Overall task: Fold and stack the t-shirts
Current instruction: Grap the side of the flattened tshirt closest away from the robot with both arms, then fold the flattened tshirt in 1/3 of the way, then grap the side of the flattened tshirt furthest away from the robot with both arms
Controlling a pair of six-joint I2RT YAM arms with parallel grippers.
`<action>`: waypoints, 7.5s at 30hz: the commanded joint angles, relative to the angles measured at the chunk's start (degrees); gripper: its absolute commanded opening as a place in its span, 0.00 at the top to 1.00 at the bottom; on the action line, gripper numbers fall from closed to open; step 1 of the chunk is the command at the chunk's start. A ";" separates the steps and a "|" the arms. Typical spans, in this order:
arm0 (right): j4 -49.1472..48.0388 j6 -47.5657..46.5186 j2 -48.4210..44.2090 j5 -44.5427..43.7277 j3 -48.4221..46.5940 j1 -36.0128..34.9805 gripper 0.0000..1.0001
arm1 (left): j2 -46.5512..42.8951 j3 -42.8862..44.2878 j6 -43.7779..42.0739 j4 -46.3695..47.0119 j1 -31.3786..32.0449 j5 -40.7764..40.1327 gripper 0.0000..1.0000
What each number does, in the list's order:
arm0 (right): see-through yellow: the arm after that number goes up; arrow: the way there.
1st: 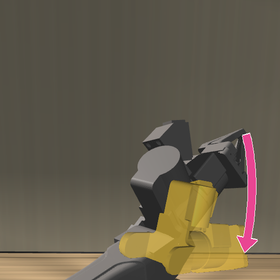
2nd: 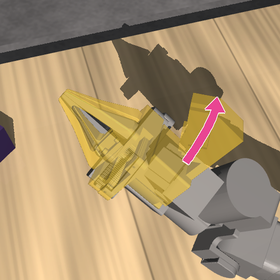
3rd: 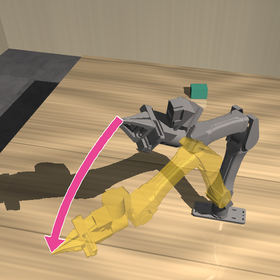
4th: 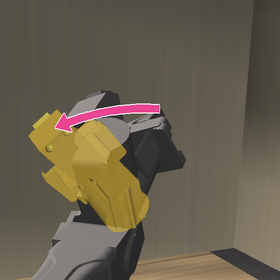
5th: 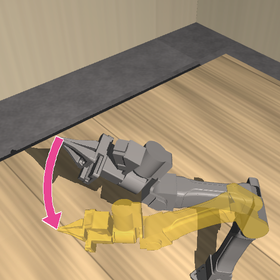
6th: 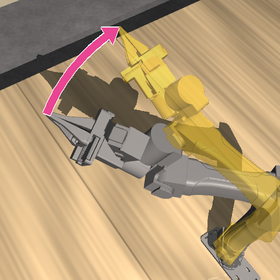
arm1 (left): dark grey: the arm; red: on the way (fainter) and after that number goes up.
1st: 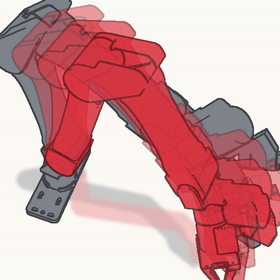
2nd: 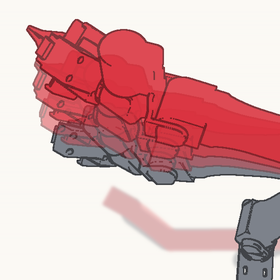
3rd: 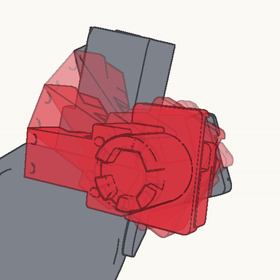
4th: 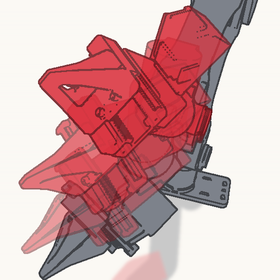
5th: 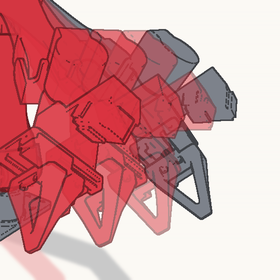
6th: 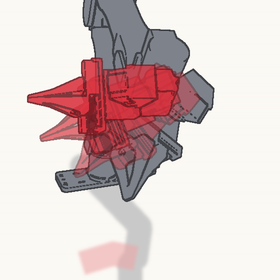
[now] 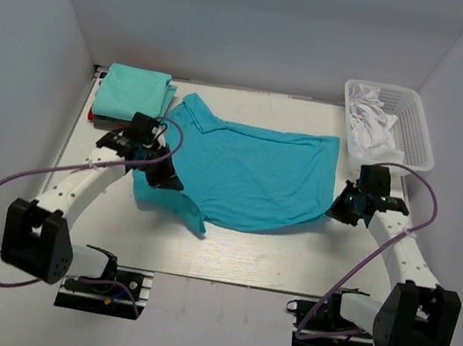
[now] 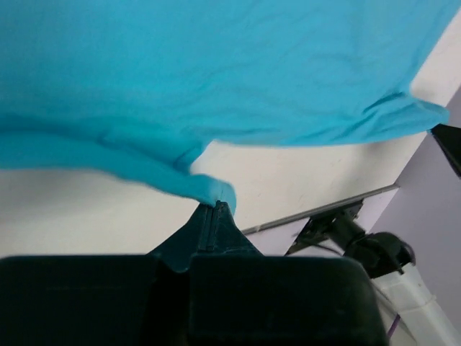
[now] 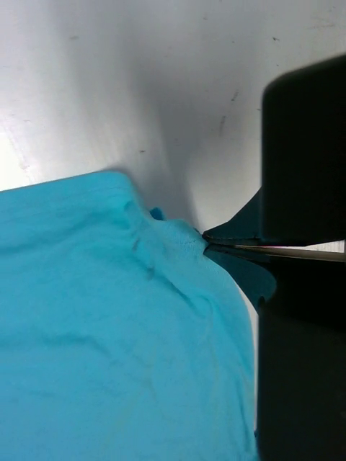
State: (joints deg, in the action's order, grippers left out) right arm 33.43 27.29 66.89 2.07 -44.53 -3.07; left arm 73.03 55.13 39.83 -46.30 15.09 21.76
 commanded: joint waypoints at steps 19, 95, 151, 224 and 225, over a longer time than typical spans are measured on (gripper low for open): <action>5.24 -3.56 17.30 -9.71 -24.10 0.26 1.00 | 15.30 24.59 -8.01 8.59 -3.49 -17.80 1.00; -1.63 2.77 4.93 8.65 13.06 -4.66 0.10 | -0.33 -14.88 7.36 -10.11 -3.85 -13.33 0.00; -0.56 -2.59 8.25 1.54 -14.53 -3.26 0.10 | 42.45 29.76 -12.94 16.25 -7.80 -32.21 0.91; -21.91 7.07 46.40 -31.59 -28.16 -8.44 0.69 | 37.44 45.32 -14.43 -8.63 -7.27 -21.85 1.00; -22.26 6.90 45.61 -31.77 -27.80 -8.53 0.74 | 37.44 45.32 -14.43 -8.63 -7.27 -21.32 1.00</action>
State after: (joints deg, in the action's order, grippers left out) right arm 12.29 33.19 113.75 -28.60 -73.25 -11.38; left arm 114.85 100.73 25.12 -55.29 7.62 -0.75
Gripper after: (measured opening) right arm 0.288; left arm 0.112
